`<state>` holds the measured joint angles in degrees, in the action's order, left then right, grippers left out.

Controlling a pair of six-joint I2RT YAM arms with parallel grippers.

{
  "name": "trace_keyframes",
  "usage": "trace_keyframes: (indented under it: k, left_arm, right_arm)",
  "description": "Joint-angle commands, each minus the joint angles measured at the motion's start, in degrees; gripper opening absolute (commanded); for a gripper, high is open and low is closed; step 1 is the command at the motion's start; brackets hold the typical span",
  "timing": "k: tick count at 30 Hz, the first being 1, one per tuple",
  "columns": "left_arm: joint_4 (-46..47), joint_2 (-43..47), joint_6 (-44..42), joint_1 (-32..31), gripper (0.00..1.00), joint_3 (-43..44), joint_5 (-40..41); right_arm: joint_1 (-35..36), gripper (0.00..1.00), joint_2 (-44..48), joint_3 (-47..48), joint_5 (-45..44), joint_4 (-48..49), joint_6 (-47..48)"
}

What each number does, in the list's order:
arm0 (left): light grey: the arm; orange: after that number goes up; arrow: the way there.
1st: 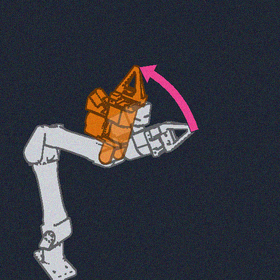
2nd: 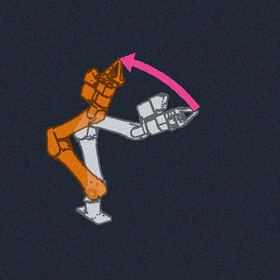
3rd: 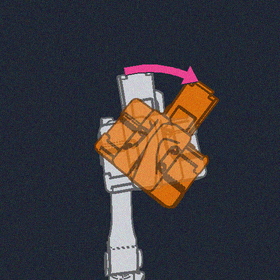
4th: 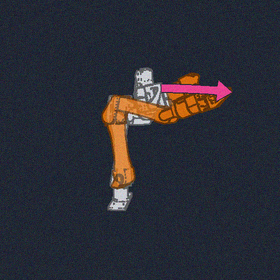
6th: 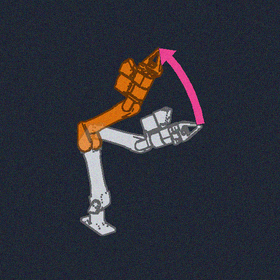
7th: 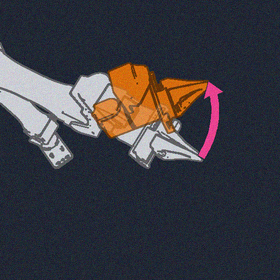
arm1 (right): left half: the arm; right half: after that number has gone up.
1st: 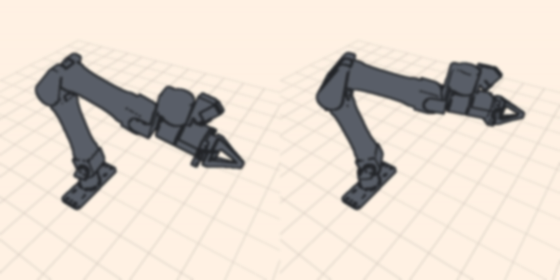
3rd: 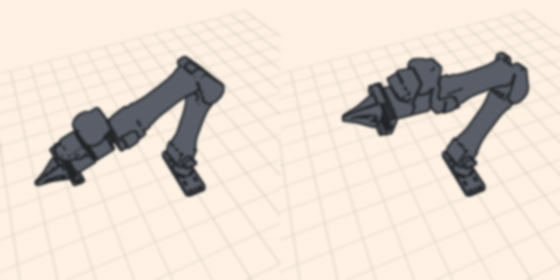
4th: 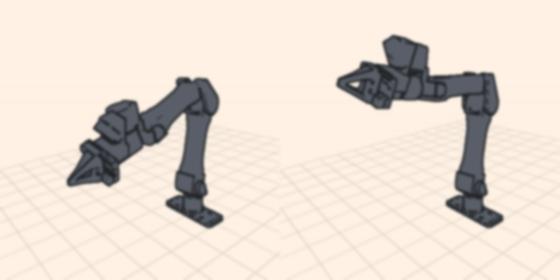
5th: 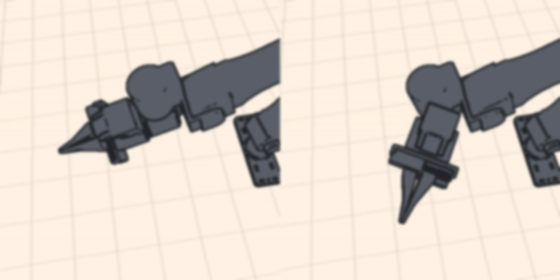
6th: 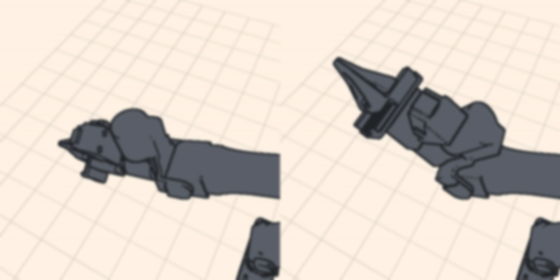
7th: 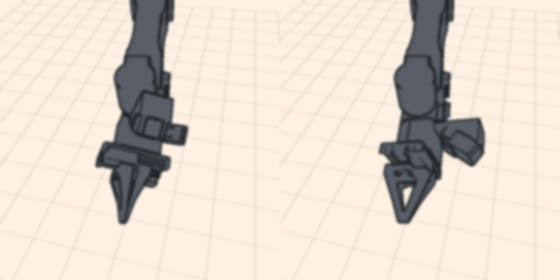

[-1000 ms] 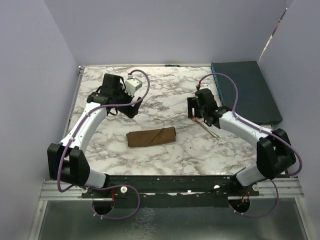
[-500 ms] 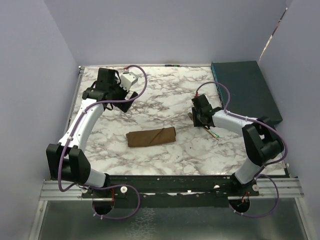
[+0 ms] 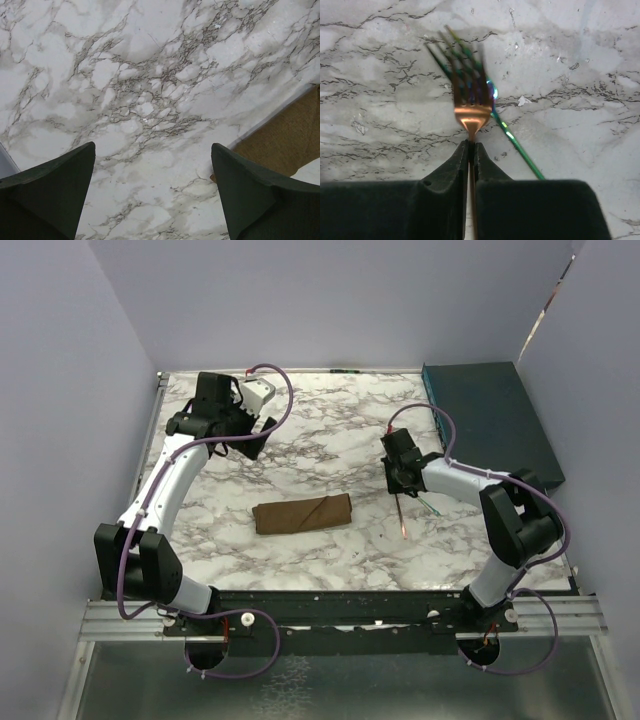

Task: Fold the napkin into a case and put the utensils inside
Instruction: Pick up the fork at the center of the board.

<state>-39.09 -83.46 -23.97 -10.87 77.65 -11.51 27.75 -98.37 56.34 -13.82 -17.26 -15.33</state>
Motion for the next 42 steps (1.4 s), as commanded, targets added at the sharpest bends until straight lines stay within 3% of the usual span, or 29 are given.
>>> trace_keyframes:
  k: [1,11,16,21,30,37,42]
  left_arm:
    - [0.0,1.1,0.7,0.1,0.99,-0.2,0.3]
    - [0.0,-1.0,6.3,0.0,0.99,3.0,-0.7]
    - [0.0,-0.9,11.4,0.0,0.99,4.3,-11.3]
    - [0.0,-1.6,14.4,-1.8,0.99,5.1,-22.0]
    - [3.1,-0.2,21.7,-8.2,0.99,4.0,-30.7]
    - [5.6,0.7,22.5,-11.5,0.99,1.1,-32.0]
    - [5.8,-0.4,23.3,-12.0,0.86,0.1,-33.9]
  right_arm:
    - [-0.1,0.03,-1.2,2.2,2.2,-2.6,-0.2]
    - [-0.1,0.01,0.7,8.6,8.9,-4.3,-3.2]
    - [-0.1,0.01,3.7,15.0,12.2,-4.4,-8.2]
    - [0.3,0.01,6.6,18.3,16.0,0.6,-22.0]
    - [5.7,0.01,6.1,22.1,11.7,7.1,-37.7]
    - [8.0,0.01,8.3,20.4,10.0,13.5,-44.2]
    - [10.5,0.01,9.1,20.7,6.6,15.4,-44.4]
